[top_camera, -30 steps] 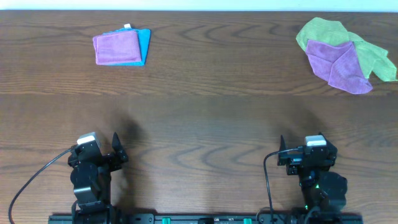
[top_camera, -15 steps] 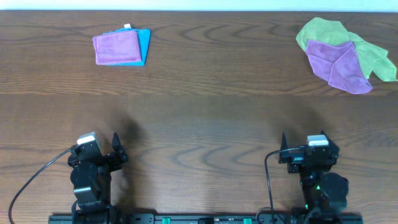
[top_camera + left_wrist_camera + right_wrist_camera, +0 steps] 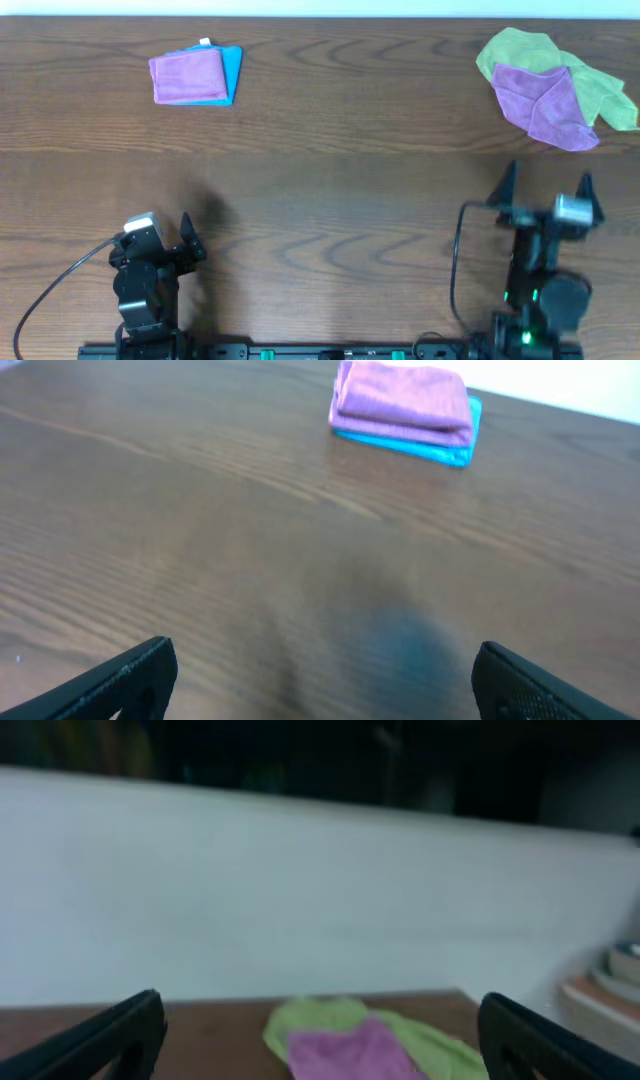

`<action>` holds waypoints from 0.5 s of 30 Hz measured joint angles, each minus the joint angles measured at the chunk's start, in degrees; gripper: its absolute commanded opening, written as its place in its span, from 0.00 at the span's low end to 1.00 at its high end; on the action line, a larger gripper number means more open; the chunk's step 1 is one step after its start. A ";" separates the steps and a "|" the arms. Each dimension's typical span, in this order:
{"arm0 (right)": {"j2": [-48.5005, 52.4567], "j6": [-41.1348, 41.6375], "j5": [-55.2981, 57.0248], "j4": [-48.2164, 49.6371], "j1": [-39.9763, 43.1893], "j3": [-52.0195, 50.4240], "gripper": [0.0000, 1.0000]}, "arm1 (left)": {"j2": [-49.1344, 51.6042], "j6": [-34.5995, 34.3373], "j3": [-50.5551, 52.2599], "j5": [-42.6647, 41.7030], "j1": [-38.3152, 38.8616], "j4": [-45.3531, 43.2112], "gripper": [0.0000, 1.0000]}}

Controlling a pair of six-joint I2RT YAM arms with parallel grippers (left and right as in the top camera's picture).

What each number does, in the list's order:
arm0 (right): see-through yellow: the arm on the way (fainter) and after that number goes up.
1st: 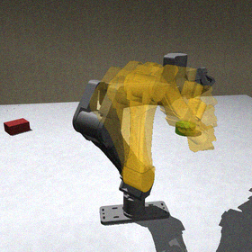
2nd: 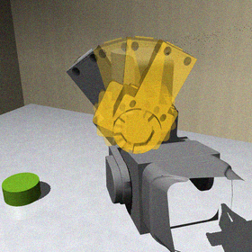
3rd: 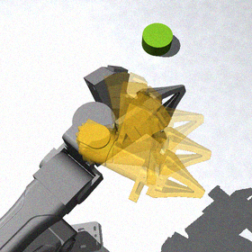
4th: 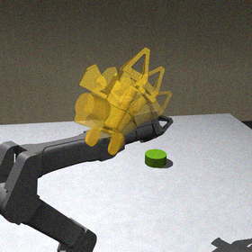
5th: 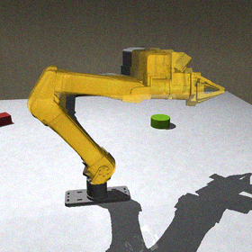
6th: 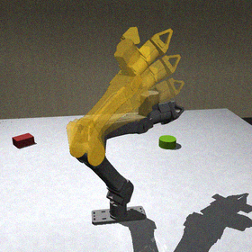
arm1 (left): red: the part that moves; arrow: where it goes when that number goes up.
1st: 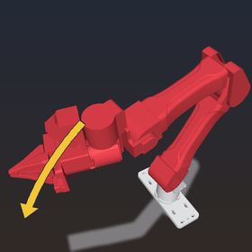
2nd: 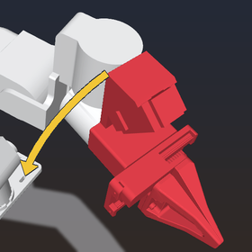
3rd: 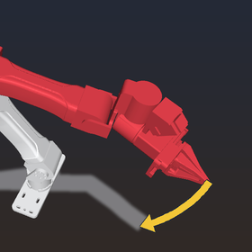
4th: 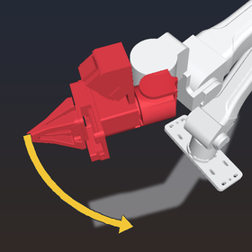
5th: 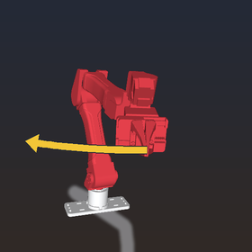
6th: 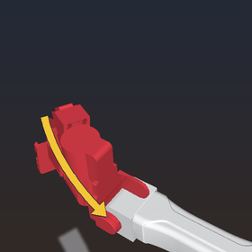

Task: Fold the cloth
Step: 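Reach the right gripper to the pink cloth on the green cloth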

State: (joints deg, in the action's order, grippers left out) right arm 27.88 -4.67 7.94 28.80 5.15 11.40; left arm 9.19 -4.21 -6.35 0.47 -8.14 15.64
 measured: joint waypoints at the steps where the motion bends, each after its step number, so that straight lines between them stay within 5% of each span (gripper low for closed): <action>1: 4.72 0.11 -0.13 0.61 0.94 2.40 0.99 | 0.00 0.02 0.00 0.00 0.00 0.02 0.95; 8: 36.17 0.33 -2.49 0.87 5.70 24.26 0.99 | -0.02 0.02 0.00 0.02 0.00 -0.02 0.95; 15: 64.32 0.46 -3.48 -11.15 9.05 50.10 0.99 | 0.04 0.02 0.00 0.02 0.00 -0.02 0.95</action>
State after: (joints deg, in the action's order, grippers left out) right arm 92.20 -4.21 4.47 17.65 14.20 61.49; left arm 9.23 -4.19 -6.35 0.49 -8.14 15.62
